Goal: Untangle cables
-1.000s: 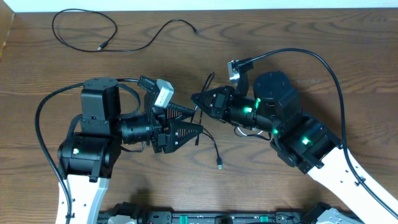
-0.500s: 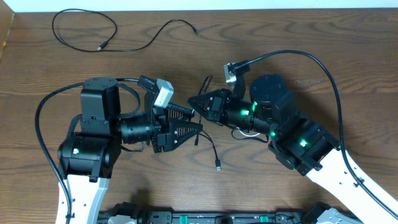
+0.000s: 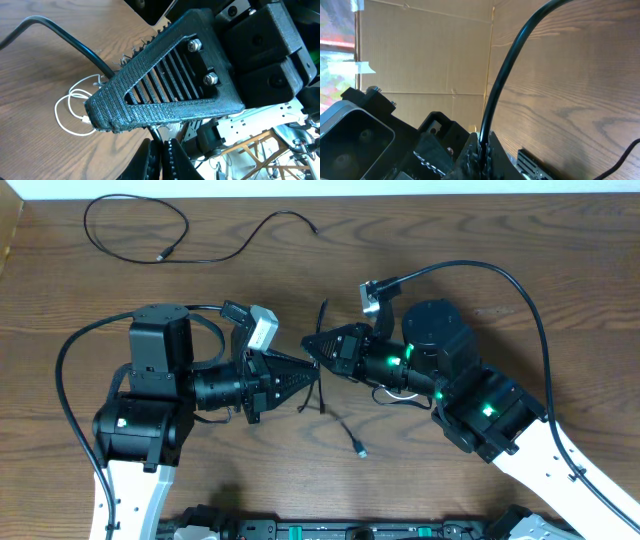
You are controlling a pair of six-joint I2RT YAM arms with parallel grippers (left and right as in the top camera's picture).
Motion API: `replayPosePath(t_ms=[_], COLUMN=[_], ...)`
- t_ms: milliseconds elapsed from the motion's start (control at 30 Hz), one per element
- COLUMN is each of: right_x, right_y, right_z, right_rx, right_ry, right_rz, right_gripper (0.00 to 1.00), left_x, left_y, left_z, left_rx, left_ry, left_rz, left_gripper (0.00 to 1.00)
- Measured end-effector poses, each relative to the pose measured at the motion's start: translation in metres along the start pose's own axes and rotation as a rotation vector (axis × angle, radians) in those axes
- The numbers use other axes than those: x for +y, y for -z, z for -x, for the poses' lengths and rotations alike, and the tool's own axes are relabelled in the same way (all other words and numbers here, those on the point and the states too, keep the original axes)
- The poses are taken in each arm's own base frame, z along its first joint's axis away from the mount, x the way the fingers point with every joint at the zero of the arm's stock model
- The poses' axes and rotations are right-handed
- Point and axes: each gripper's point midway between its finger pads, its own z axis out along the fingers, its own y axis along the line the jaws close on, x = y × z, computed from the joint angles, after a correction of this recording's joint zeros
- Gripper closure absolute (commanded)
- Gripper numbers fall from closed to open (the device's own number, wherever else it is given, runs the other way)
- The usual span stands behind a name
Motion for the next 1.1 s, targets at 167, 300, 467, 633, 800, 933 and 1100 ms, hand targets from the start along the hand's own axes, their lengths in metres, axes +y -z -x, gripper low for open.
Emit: replayPosePath(t_ms=[167, 300, 467, 633, 800, 933, 1100], right_x=[-0.001, -0.001, -0.001, -0.001, -0.003, -0.006, -0.015], right_y=[0.0, 0.0, 0.0, 0.0, 0.0, 0.0, 0.001], right_z=[0.0, 0.0, 0.0, 0.0, 0.0, -0.001, -0.003], right_rx=[0.0, 0.001, 0.001, 0.0, 0.002, 0.006, 0.012], right_ry=[-0.001, -0.002, -0.002, -0.002, 0.003, 0.031, 0.078], right_rz=[-0.003, -0.004, -0.005, -0.005, -0.011, -0.022, -0.059], right_gripper=[0.98, 0.99, 0.99, 0.9, 0.82, 0.8, 0.26], left_x=[0.0, 0.0, 0.0, 0.0, 0.001, 0.014, 0.026], left_y=[0.0, 0.0, 0.0, 0.0, 0.0, 0.0, 0.002], left_z=[0.0, 0.0, 0.0, 0.0, 0.001, 0.001, 0.001], left_rx=[0.0, 0.0, 0.0, 0.0, -0.004, -0.009, -0.018], left_ry=[0.003, 0.007, 0.008, 0.056, 0.08, 0.146, 0.194], left_rz=[0.002, 0.002, 0.002, 0.002, 0.005, 0.079, 0.153], left_gripper=[0.93, 0.93, 0.92, 0.93, 0.92, 0.93, 0.92])
